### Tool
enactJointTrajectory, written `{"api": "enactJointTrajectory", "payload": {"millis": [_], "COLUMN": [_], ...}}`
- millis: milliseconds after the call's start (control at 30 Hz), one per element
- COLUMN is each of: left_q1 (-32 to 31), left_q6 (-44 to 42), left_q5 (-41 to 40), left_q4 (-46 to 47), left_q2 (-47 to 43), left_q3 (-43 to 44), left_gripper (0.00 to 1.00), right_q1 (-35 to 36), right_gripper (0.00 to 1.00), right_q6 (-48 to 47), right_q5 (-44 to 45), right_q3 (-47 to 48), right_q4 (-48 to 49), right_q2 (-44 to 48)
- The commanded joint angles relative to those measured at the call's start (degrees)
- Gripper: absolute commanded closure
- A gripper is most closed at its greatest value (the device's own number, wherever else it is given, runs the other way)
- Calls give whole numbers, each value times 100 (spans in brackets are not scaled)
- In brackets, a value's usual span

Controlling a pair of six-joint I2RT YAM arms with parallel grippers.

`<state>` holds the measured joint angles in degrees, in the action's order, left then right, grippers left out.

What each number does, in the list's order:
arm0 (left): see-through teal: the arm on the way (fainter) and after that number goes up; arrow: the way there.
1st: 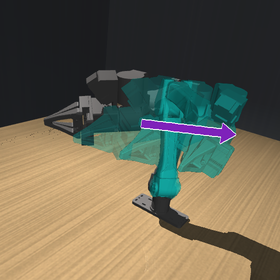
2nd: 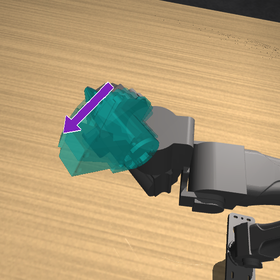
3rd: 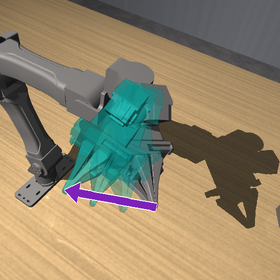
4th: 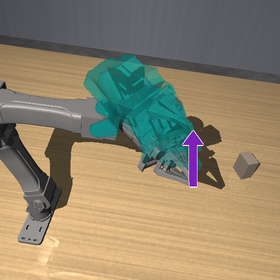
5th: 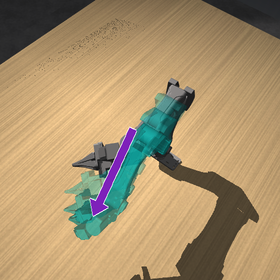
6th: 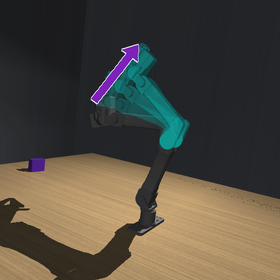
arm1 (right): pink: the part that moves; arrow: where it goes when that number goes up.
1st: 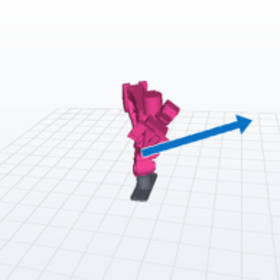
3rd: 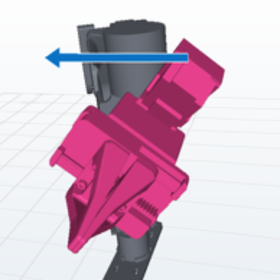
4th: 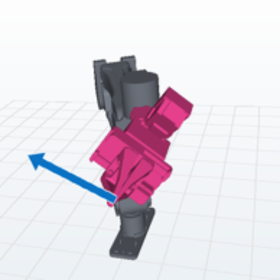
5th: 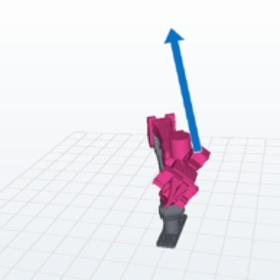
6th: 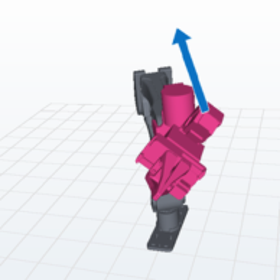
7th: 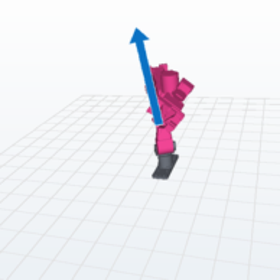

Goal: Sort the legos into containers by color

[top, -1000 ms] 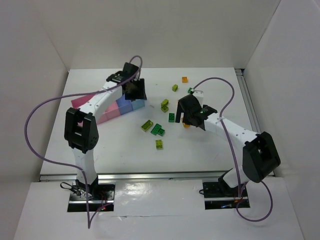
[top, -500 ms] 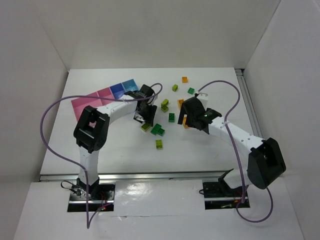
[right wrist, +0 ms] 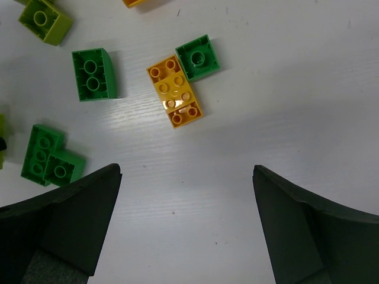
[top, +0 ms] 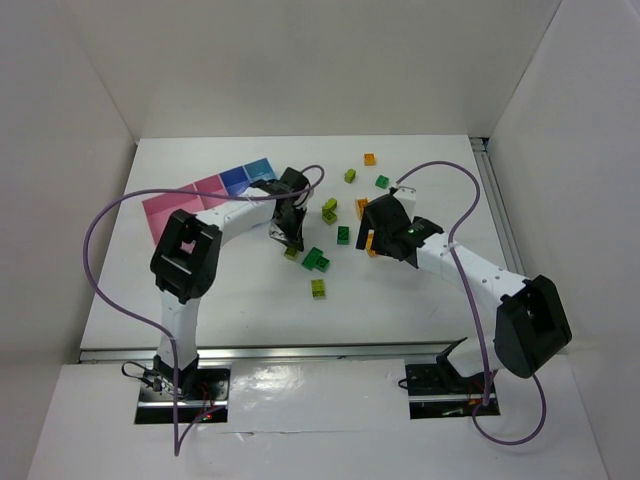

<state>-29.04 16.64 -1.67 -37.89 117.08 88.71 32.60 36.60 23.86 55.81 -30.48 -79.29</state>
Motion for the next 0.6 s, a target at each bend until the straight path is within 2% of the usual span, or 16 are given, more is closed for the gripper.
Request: {"api": "enactJointTrajectory", "payload": {"millis": [0,167,367,567], "left_q1": [170,819,1654,2349], "left_q6": [75,400,1086,1341], "left_q5": [-79,-8,-115,105], "left_q4": [-341,-412,-527,-588], "left_q2": [-237,-878,-1011,-116], "left_q3": [393,718,1052,1851], "left_gripper": [98,98,98,95], "right_q1": [-8,-8,-8,-8], "right_gripper": [0,0,0,0], "right_q6": [49,102,102,181], "right_q5": [250,313,313,373], "right_q3": [123,71,70,237], "right_q4": [-212,-213,-160,-221], "right_q2": [-8,45,45,-61]}}
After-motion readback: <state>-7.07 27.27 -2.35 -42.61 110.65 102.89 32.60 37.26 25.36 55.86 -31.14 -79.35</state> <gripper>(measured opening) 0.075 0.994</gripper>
